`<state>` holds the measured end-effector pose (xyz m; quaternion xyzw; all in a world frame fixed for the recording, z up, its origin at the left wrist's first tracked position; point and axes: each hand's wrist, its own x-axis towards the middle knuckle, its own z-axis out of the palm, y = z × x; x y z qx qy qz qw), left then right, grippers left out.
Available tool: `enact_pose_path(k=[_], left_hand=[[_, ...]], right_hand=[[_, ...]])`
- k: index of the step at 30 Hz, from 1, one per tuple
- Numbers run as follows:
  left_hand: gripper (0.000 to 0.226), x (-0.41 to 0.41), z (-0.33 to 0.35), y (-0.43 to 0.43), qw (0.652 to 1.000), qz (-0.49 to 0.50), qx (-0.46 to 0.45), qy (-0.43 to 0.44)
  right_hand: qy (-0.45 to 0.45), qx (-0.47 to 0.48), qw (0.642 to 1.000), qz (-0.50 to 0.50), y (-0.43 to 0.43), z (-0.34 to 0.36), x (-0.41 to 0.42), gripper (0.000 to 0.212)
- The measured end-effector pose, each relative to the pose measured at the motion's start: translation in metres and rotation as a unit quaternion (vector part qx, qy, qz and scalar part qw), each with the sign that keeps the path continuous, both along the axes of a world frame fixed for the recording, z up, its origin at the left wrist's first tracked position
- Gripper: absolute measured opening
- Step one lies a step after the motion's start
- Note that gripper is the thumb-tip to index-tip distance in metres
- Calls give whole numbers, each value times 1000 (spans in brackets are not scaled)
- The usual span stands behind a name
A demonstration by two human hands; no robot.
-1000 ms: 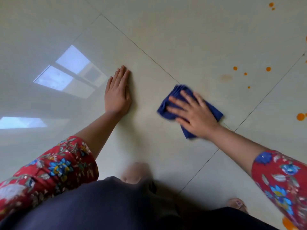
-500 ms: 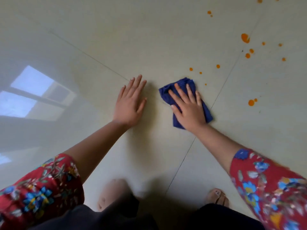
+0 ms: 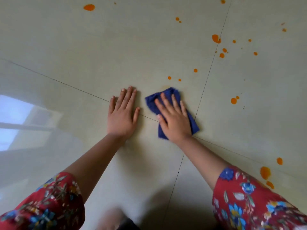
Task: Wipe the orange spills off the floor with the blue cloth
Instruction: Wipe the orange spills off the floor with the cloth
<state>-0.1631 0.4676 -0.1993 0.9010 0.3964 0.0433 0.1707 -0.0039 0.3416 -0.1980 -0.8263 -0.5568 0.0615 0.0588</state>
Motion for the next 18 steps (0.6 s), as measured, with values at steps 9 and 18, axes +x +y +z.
enact_pose_path(k=[9,18], left_hand=[[58,2,-3,-3,1000,5,8,3],[62,2,-1,-4,1000,20,9,-12]], right_hand=[[-18,-33,976,-212,-17,0,76,55],[5,-15,997,75,-19,2,30,53]])
